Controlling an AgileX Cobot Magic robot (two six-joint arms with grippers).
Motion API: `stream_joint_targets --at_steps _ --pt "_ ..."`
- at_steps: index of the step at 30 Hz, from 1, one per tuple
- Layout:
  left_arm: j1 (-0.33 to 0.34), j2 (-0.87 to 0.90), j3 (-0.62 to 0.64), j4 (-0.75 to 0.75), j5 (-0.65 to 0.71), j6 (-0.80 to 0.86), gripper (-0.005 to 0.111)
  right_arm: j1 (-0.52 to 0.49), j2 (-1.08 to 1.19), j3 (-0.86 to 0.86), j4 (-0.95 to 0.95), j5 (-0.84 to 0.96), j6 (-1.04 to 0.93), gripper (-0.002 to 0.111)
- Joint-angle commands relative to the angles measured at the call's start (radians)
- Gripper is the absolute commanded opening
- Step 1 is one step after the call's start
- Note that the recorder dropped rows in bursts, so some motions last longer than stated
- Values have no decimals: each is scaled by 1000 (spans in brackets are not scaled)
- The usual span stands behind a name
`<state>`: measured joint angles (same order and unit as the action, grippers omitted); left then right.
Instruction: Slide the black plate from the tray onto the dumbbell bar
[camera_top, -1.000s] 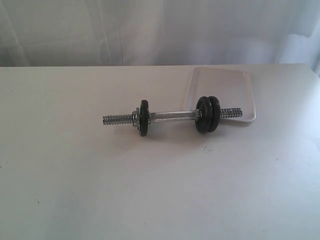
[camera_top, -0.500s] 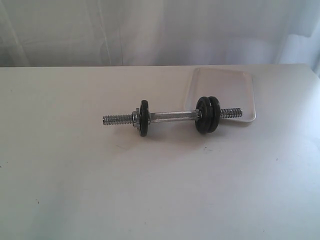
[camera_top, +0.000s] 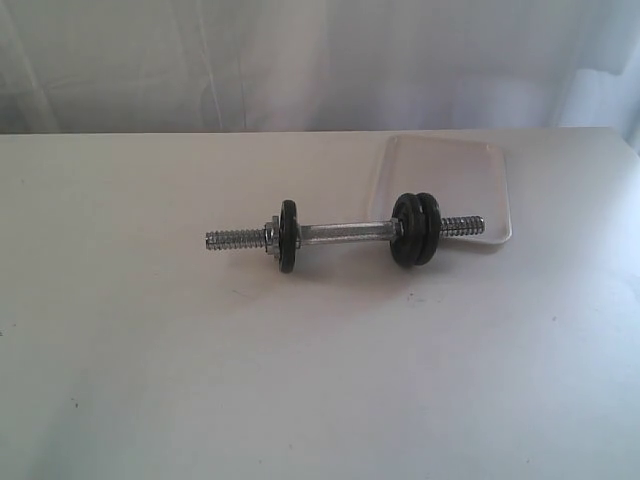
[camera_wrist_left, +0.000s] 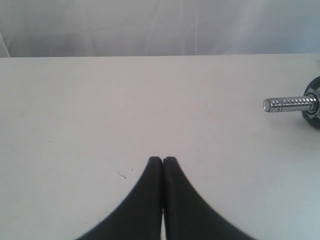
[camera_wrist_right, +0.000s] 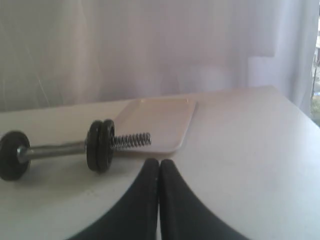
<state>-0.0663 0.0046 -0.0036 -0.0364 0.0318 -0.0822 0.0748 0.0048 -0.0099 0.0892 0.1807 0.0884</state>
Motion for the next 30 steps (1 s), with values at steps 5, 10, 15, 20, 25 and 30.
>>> stream_joint_targets --at_steps 5,10,15,20,25,30 --pt "-6 -5 4 -6 71 6 0 -5 -5 10 -8 11 6 0" --pt "-6 -5 4 -8 73 -13 0 -5 -5 10 -25 15 -9 0" --pt "-6 -5 4 -8 82 -34 0 -5 -5 10 -27 5 -14 0" --pt "-6 -5 4 -8 89 -31 0 -5 -5 10 -68 3 -23 0" --pt "-6 -5 4 -8 92 8 0 -5 -5 10 -66 12 -51 0" --pt "-6 -5 4 -8 119 -5 0 -5 -5 10 -64 54 -58 0"
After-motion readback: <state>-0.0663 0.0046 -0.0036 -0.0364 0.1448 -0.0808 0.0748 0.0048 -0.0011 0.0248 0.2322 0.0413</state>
